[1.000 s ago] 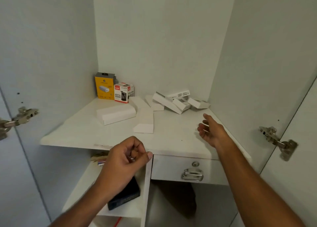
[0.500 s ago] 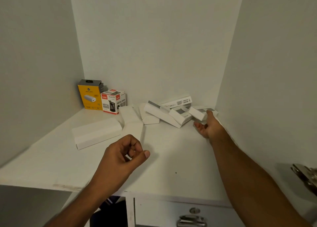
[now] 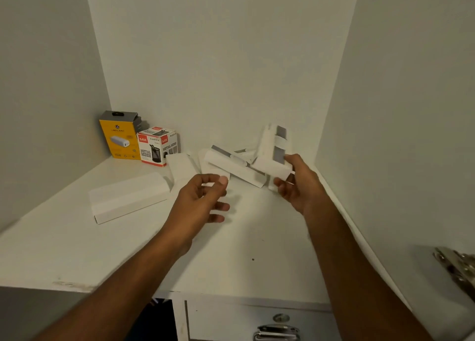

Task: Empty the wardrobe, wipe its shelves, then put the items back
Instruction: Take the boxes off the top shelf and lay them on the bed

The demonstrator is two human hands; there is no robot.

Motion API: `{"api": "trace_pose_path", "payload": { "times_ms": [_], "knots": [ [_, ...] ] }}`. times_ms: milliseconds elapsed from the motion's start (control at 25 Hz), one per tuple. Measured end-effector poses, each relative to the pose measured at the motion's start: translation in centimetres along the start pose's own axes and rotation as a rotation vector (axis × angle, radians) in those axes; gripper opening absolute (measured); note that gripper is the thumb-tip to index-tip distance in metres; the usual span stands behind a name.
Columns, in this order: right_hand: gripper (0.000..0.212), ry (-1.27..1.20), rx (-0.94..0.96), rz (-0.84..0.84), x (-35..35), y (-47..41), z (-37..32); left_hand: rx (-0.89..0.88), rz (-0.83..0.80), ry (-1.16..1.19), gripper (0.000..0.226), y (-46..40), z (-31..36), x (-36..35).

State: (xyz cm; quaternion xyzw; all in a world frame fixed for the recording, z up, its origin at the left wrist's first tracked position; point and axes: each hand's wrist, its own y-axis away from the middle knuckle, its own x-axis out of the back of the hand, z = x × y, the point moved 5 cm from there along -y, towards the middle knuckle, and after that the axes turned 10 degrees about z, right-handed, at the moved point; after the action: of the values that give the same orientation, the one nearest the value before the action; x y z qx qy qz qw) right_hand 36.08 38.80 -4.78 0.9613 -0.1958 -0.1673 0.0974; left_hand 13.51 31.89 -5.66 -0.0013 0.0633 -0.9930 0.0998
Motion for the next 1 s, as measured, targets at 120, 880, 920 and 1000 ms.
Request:
{"api": "trace_pose_path", "payload": {
  "times_ms": [120, 880, 920, 1000],
  "knots": [
    [0.027, 0.206, 0.064, -0.201, -2.2, 4.5, 0.8, 0.137, -0.019, 0.141, 0.061, 0.1, 0.1, -1.6],
    [0.097, 1.237, 0.298, 0.501, 4.1, -11.7, 0.4, 0.138, 0.155, 0.325, 0.033, 4.0, -2.6, 6.0],
    [0.097, 1.205, 0.304, 0.511, 4.5, -11.6, 0.0, 0.134, 0.159, 0.33, 0.033, 4.3, -2.7, 6.4],
    [0.101, 1.103, 0.318, 0.503, 5.3, -10.8, -1.0, 0.131, 0.16, 0.347, 0.034, 5.1, -2.9, 7.0]
  ]
}}
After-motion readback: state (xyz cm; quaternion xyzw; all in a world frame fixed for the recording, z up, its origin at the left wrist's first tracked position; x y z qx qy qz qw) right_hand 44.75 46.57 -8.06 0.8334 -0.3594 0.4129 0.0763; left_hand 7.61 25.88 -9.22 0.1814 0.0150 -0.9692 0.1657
